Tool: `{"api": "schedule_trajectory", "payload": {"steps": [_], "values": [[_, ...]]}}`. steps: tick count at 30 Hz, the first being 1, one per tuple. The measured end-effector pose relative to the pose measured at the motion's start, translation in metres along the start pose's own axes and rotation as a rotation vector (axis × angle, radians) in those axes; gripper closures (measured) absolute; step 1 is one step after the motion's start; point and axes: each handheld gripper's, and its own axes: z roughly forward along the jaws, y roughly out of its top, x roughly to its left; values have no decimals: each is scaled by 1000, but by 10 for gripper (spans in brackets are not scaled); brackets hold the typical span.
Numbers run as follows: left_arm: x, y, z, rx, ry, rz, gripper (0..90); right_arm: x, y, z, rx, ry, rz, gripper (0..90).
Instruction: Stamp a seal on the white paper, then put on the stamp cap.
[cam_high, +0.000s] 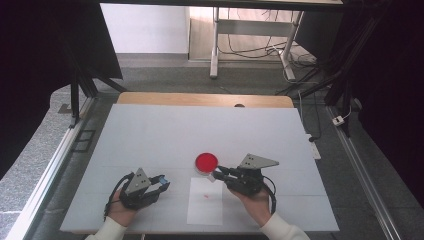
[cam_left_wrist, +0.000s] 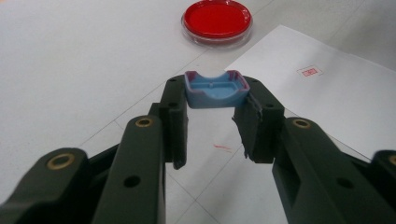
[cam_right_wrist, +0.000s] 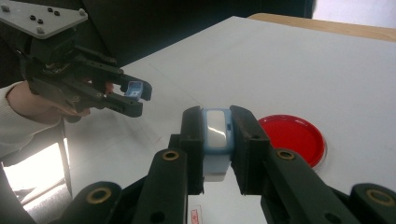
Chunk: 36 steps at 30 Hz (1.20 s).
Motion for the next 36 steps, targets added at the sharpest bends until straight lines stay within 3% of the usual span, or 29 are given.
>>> {"api": "schedule_trajectory", "payload": {"steps": [12,36], "values": [[-4,4,2,-4,-12,13,648,1,1,-1,-3,-1,-6,751],[-23,21,25,0,-52,52,648,2,2,-1,-8,-1,-6,751]]}}
